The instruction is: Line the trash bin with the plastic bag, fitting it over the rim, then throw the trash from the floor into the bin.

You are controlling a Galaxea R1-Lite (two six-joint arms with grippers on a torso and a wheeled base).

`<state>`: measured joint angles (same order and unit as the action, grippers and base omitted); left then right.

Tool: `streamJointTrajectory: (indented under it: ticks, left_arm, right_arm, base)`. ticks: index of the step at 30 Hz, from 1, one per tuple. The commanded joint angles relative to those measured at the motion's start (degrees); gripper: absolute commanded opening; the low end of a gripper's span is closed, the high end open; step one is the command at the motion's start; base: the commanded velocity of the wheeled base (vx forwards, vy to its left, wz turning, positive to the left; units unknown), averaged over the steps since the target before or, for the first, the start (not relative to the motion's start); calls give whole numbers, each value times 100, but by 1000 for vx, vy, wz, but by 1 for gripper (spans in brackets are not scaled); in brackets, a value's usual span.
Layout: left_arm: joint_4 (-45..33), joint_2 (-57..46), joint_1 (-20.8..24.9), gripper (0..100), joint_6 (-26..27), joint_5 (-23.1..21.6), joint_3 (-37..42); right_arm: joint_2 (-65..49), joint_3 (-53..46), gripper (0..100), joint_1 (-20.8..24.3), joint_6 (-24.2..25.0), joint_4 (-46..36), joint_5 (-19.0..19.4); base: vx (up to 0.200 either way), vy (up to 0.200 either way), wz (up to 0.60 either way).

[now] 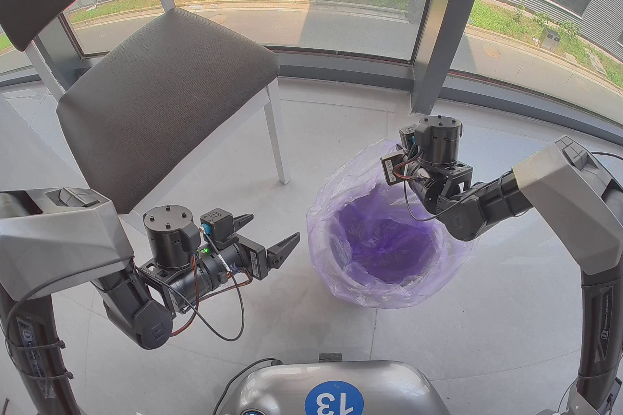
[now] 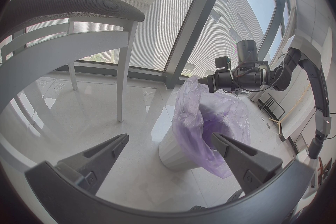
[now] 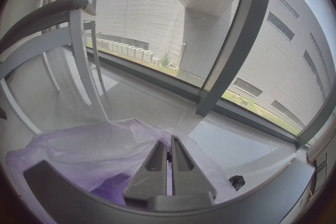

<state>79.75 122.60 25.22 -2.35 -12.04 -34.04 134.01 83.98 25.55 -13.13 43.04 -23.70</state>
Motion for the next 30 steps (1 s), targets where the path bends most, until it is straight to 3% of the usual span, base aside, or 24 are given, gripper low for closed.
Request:
streamJointTrajectory:
  ticks: [1,30]
  left_arm:
    - [49,9,-9,100,-2,0,-15]
    - [76,62,18,100,121,0,-50]
  right_arm:
    - [187,206,0,11,21,-51,-91]
    - [512,866,0,143,258,-68,-144]
  base:
    - [0,0,0]
    - [0,0,0]
